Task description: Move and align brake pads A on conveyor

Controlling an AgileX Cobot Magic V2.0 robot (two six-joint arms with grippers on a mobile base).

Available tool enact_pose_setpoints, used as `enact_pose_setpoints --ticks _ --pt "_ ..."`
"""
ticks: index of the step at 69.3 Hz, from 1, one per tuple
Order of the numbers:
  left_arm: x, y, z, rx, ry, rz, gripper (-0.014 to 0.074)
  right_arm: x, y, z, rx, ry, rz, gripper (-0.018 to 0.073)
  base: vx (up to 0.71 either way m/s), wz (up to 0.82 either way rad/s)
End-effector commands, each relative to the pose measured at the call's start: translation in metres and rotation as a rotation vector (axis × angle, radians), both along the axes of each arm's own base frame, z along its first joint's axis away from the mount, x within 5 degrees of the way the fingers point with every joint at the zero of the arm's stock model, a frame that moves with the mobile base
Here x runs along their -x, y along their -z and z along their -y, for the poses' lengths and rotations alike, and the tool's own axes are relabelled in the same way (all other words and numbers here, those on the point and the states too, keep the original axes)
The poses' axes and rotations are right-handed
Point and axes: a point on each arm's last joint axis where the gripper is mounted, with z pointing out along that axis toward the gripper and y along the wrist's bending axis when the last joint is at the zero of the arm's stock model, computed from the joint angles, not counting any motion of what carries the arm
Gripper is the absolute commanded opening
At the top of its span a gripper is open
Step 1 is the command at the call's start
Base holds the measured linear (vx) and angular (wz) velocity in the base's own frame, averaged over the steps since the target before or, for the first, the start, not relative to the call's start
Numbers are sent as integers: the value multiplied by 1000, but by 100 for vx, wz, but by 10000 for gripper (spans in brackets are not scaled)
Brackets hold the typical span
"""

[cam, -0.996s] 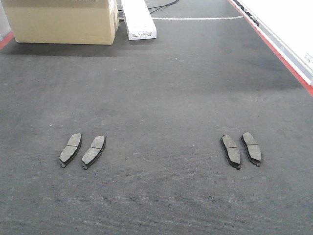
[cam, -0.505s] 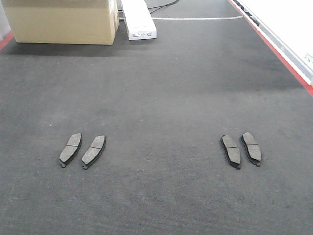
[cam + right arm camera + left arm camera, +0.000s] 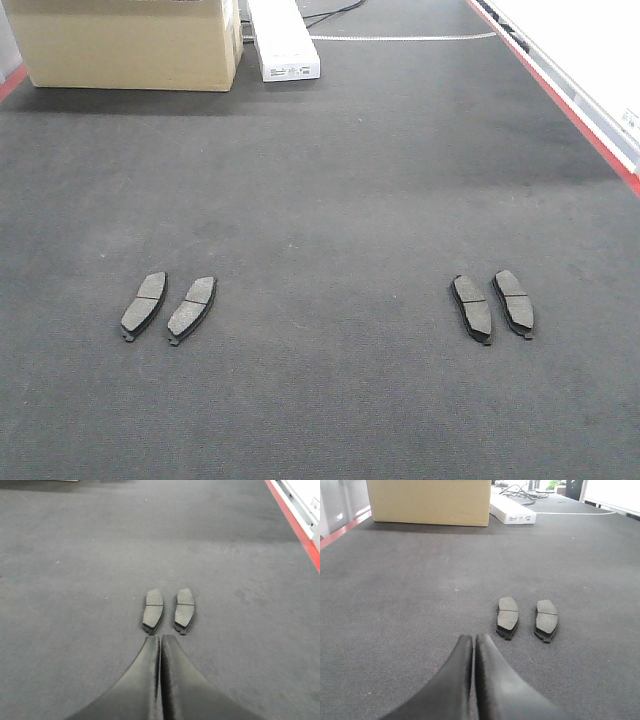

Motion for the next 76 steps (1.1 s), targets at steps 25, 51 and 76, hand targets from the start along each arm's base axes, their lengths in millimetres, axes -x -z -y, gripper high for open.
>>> enact_pose_setpoints --ticks 25,51,76 --pt "0 -1 0 20 -7 66 -6 -10 64 15 -47 216 193 -11 0 0" --pt "0 -1 0 20 -7 66 -6 13 104 13 -50 211 331 -11 0 0" --pt "0 -1 0 20 -7 66 -6 14 104 13 -50 211 335 -11 0 0"
